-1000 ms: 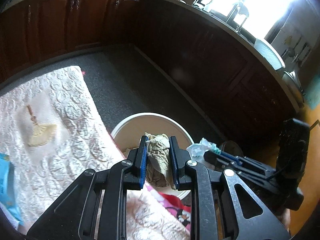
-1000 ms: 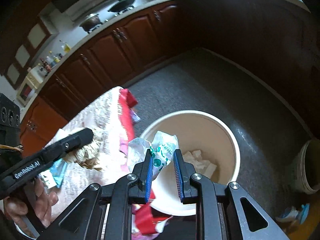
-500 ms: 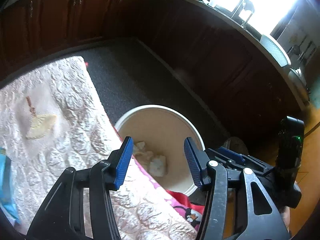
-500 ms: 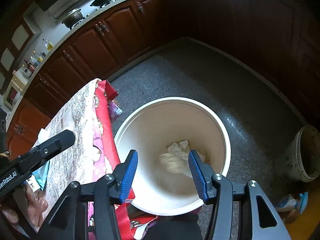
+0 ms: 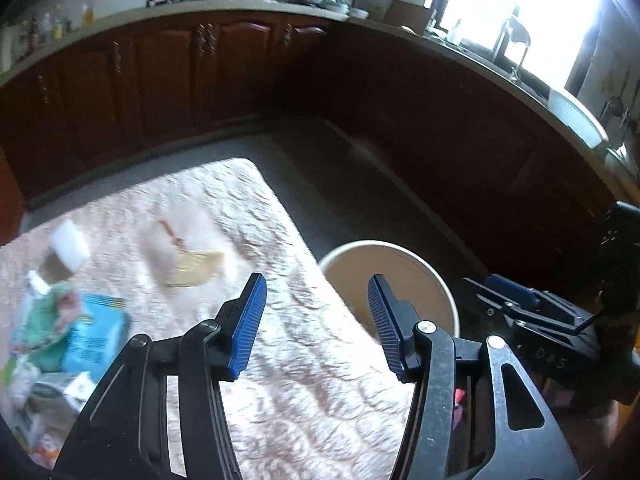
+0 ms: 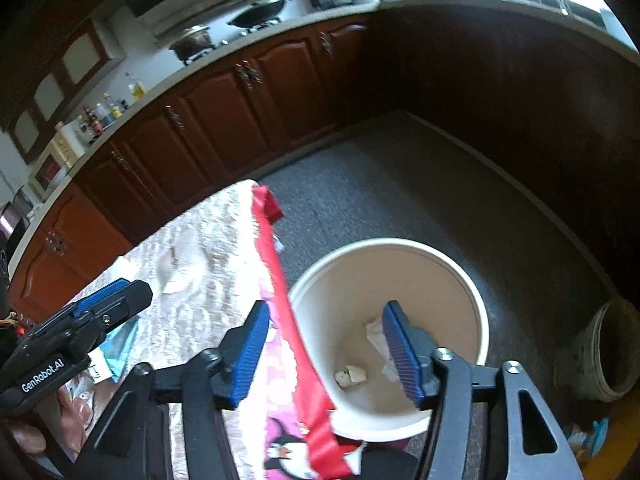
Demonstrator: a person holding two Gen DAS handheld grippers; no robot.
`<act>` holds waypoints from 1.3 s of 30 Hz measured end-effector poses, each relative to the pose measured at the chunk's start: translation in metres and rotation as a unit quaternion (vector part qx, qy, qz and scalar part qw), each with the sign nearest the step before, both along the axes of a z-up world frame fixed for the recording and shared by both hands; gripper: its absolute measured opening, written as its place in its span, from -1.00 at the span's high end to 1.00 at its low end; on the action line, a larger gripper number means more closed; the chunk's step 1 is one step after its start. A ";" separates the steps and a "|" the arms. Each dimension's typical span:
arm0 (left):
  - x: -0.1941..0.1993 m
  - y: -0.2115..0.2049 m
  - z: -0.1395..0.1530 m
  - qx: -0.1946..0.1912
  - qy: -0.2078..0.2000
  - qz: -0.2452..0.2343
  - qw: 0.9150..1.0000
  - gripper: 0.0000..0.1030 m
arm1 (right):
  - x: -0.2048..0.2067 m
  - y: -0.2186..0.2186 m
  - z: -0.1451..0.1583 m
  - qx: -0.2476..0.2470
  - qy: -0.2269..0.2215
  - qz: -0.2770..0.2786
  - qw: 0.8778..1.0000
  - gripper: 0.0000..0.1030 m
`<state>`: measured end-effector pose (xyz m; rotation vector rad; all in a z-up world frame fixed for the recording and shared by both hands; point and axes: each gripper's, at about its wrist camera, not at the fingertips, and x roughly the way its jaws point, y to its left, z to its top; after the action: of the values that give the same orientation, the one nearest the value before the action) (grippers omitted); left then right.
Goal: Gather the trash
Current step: 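Move both open tools back over the remaining trash on the table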
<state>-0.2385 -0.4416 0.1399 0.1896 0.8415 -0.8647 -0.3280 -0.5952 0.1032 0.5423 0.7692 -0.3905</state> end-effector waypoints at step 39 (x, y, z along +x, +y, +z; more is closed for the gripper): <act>0.021 0.248 0.075 -0.023 -0.125 0.211 0.969 -0.16 | 0.084 0.205 0.102 -0.085 -0.108 0.209 0.968 -0.50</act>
<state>-0.2178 -0.1936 0.2150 0.0719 0.5946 -0.4472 -0.2440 -0.3905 0.2054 0.2449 0.6118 -0.0038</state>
